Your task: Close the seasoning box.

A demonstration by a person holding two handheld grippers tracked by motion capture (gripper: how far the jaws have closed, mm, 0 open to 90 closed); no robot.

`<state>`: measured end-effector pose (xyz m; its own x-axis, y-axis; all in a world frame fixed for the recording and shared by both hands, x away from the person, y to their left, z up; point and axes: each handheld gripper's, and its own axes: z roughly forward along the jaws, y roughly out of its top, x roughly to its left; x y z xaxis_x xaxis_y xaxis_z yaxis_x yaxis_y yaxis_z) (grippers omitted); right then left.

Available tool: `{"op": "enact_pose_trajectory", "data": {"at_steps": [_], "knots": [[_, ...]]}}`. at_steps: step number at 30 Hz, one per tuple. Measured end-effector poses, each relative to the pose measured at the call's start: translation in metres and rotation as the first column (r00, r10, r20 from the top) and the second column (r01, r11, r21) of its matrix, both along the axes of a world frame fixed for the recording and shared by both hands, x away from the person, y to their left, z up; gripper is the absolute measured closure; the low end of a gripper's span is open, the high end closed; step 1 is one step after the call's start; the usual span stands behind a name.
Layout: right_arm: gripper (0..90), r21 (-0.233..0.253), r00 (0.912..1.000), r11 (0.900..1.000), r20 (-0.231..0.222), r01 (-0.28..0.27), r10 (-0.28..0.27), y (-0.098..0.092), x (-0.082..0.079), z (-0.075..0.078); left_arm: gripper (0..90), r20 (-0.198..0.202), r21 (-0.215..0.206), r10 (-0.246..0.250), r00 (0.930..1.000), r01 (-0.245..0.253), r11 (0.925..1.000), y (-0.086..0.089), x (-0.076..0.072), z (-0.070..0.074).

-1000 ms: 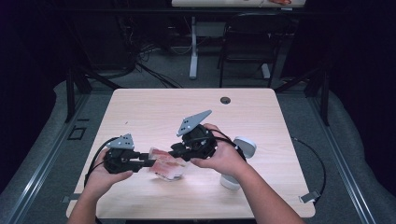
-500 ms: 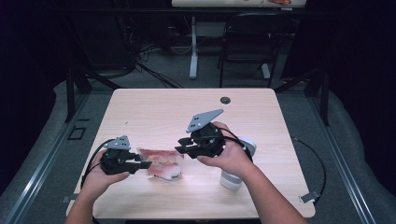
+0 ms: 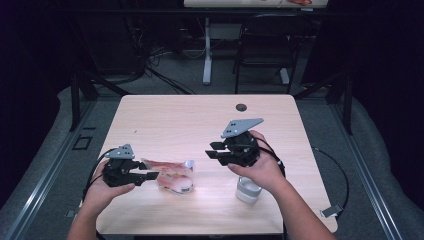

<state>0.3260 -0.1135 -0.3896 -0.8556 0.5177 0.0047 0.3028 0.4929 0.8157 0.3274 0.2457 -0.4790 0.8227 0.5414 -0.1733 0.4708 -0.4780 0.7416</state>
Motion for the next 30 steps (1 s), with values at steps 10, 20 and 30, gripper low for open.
{"op": "enact_pose_trajectory", "data": {"at_steps": [10, 20, 30], "knots": [[72.2, 0.024, 0.9939, 0.994, 0.006, 0.11, -0.11, -0.028, -0.002, -0.009, 51.2, 0.008, -0.003, -0.006, 0.9999, 0.006, 1.0, -0.001, -0.002, 0.001], [85.0, 0.071, 0.9641, 0.962, -0.013, 0.266, -0.265, -0.075, 0.003, -0.012, 51.2, 0.016, -0.003, 0.01, 0.9998, -0.01, 0.9999, 0.005, -0.003, 0.004], [90.0, 0.092, 0.9236, 0.919, -0.022, 0.383, -0.383, -0.109, 0.007, -0.015, 51.1, 0.016, 0.004, 0.022, 0.9996, -0.022, 0.9997, 0.009, -0.003, 0.004]]}}
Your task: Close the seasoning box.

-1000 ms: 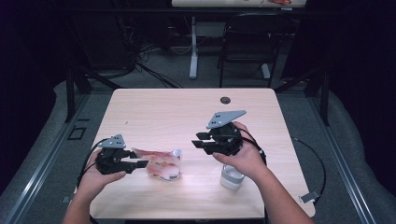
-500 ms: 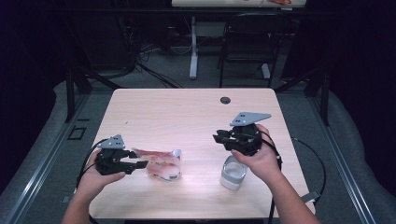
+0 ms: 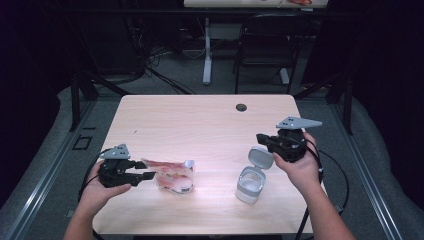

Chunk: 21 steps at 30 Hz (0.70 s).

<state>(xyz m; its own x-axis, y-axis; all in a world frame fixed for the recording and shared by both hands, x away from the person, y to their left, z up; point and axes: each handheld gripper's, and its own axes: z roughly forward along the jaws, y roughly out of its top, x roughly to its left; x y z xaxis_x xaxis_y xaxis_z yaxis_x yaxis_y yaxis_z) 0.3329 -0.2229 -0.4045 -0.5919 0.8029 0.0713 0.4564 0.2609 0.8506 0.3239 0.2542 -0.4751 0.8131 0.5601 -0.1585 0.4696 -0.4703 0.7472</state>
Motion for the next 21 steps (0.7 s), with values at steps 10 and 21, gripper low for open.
{"op": "enact_pose_trajectory", "data": {"at_steps": [10, 21], "knots": [[90.0, 0.011, 0.9963, 0.997, -0.034, 0.079, -0.078, -0.022, 0.007, -0.013, 51.1, 0.001, 0.0, -0.001, 1.0, 0.001, 1.0, 0.001, 0.0, 0.001], [90.0, 0.029, 0.9943, 0.997, -0.082, 0.071, -0.069, -0.027, 0.001, -0.031, 51.1, 0.004, -0.005, 0.004, 1.0, -0.004, 1.0, 0.003, 0.0, 0.0]]}}
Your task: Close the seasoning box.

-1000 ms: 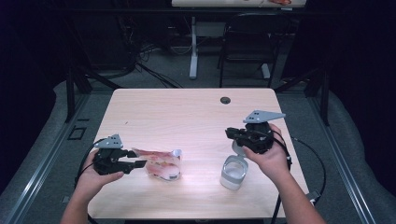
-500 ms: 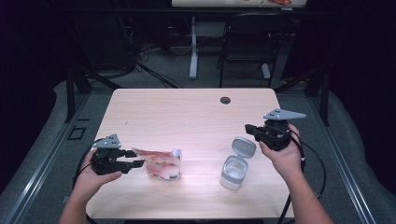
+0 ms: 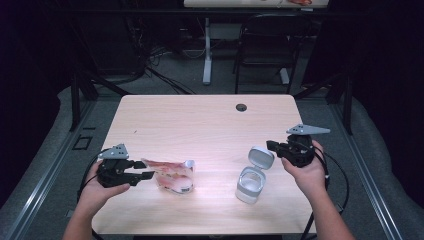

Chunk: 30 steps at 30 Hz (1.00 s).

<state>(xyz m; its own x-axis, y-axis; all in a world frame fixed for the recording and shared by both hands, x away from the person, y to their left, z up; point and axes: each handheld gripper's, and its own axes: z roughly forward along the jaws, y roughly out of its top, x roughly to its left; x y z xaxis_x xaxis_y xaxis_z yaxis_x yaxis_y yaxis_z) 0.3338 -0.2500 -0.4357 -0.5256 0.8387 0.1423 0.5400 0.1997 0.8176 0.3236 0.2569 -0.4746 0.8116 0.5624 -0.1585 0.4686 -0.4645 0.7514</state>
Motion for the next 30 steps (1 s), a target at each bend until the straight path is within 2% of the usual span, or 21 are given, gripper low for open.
{"op": "enact_pose_trajectory", "data": {"at_steps": [11, 21, 30], "knots": [[90.0, 0.022, 0.9997, 1.0, -0.012, -0.02, 0.02, -0.001, -0.009, -0.006, 51.0, -0.004, 0.0, 0.004, 1.0, -0.004, 1.0, 0.001, 0.0, 0.0], [90.0, 0.028, 0.9981, 0.998, -0.007, -0.062, 0.062, 0.008, -0.02, -0.008, 51.0, -0.003, 0.0, 0.002, 1.0, -0.002, 1.0, 0.001, 0.0, 0.0], [90.0, 0.04, 0.9964, 0.996, 0.004, -0.084, 0.084, 0.016, -0.034, -0.017, 51.1, 0.003, -0.003, 0.004, 1.0, -0.004, 1.0, 0.001, -0.001, 0.0]]}}
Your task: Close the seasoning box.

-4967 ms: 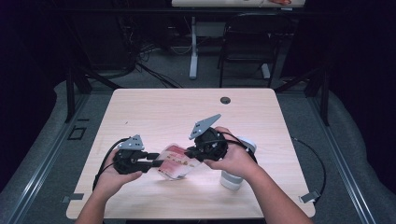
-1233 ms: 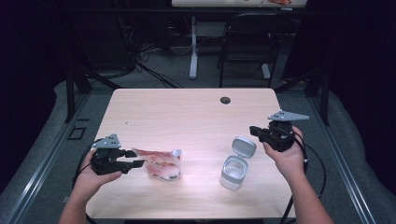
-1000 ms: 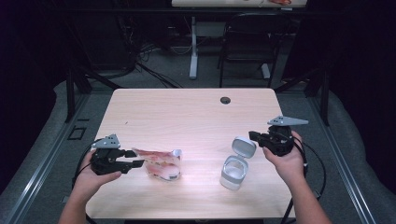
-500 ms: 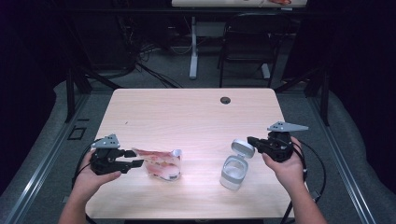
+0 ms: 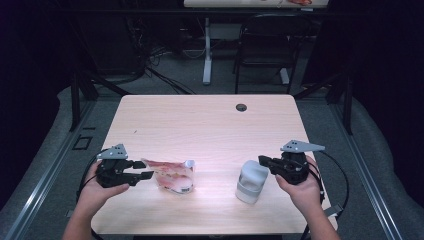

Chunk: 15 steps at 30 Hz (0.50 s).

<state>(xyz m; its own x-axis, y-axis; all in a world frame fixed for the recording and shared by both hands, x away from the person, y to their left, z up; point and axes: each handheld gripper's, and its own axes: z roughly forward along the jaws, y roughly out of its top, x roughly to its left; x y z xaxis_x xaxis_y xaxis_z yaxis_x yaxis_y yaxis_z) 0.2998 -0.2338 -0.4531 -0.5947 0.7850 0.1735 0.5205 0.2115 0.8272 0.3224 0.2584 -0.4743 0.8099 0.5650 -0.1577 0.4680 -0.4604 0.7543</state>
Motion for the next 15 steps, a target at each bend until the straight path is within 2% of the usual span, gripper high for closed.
{"op": "enact_pose_trajectory", "data": {"at_steps": [7, 15], "knots": [[90.0, -0.021, 0.9991, 0.999, 0.01, 0.042, -0.042, -0.009, -0.007, -0.007, 51.0, 0.002, -0.002, 0.002, 1.0, -0.002, 1.0, 0.0, 0.0, 0.0], [89.8, -0.003, 0.9941, 0.994, 0.017, 0.107, -0.107, -0.023, -0.014, -0.017, 50.9, 0.006, -0.006, 0.006, 1.0, -0.006, 1.0, 0.002, -0.001, -0.001]]}}
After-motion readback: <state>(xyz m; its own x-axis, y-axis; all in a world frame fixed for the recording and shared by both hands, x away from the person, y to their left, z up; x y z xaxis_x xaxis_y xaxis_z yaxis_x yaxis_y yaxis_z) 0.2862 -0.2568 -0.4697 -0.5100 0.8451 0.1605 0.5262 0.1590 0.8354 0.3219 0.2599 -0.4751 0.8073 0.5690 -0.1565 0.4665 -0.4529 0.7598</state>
